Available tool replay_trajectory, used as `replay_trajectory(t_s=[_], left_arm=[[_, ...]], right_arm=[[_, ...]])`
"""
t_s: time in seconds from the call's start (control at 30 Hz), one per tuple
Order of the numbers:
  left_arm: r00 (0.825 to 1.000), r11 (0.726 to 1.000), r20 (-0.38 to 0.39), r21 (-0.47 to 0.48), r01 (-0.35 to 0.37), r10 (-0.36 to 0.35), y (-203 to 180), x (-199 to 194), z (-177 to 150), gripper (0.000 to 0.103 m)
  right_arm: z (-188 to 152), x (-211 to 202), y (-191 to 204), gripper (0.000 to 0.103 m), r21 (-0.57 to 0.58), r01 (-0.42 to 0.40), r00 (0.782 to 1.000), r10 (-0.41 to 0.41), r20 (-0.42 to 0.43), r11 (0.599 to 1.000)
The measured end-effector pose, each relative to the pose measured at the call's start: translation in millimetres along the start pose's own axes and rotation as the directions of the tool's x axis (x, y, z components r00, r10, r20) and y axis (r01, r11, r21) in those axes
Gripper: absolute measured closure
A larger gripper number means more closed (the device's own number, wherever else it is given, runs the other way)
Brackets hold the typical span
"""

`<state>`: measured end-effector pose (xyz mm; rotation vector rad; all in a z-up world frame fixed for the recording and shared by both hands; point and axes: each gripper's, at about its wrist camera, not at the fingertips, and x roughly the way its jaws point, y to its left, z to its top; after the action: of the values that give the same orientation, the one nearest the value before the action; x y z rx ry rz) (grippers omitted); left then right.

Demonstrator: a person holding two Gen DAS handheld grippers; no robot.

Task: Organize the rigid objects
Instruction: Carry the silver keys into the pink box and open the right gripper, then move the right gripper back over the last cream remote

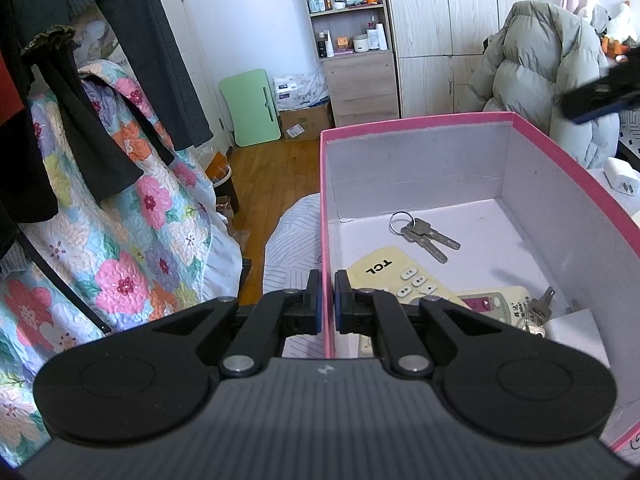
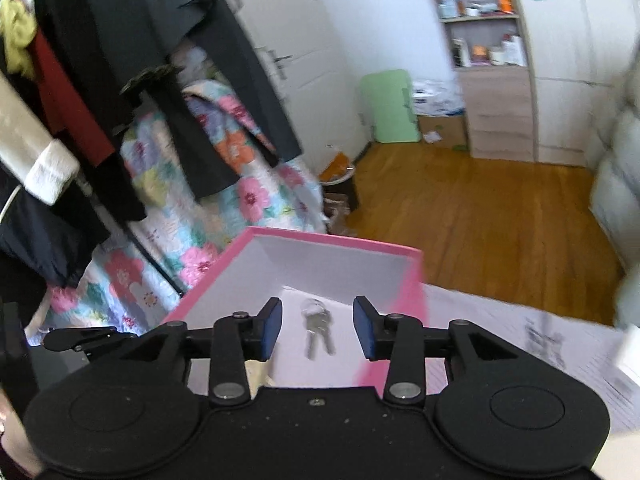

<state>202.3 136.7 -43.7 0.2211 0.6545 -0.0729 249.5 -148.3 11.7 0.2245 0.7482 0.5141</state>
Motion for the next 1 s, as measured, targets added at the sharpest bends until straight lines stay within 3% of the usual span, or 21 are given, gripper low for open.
replay_trajectory(t_s=[0.17,0.33,0.4,0.57,0.87,0.93,1.0], left_arm=[[1.0,1.0,0.005,0.0,0.0,0.0,1,0,-1,0.096],[1.0,1.0,0.003,-0.002,-0.001,0.001,3,-1,-2,0.096],[1.0,1.0,0.001,-0.003,-0.001,0.001,2,-1,-1,0.096],[1.0,1.0,-0.003,0.01,-0.013,0.013,0,0,1,0.096],[1.0,1.0,-0.004,0.015,-0.017,0.017,-3,0,2,0.095],[1.0,1.0,-0.005,0.019,-0.021,0.021,-3,0,2,0.095],[1.0,0.999,-0.004,0.028,-0.023,0.024,-3,0,2,0.095]], right_arm=[[-13,-41,-43,0.056,0.116,0.051,0.998,-0.047,-0.036,0.992],[-35,-69,-78,0.051,0.168,0.17,0.984,-0.158,-0.082,0.971],[-46,-74,-92,0.044,0.193,0.207,0.976,-0.189,-0.106,0.959],[-75,-73,-130,0.043,0.27,0.267,0.958,-0.226,-0.176,0.925],[-105,-48,-171,0.042,0.369,0.272,0.945,-0.175,-0.276,0.889],[-109,-42,-171,0.042,0.365,0.259,0.946,-0.158,-0.284,0.894],[-109,-37,-156,0.042,0.282,0.237,0.945,-0.154,-0.289,0.93]])
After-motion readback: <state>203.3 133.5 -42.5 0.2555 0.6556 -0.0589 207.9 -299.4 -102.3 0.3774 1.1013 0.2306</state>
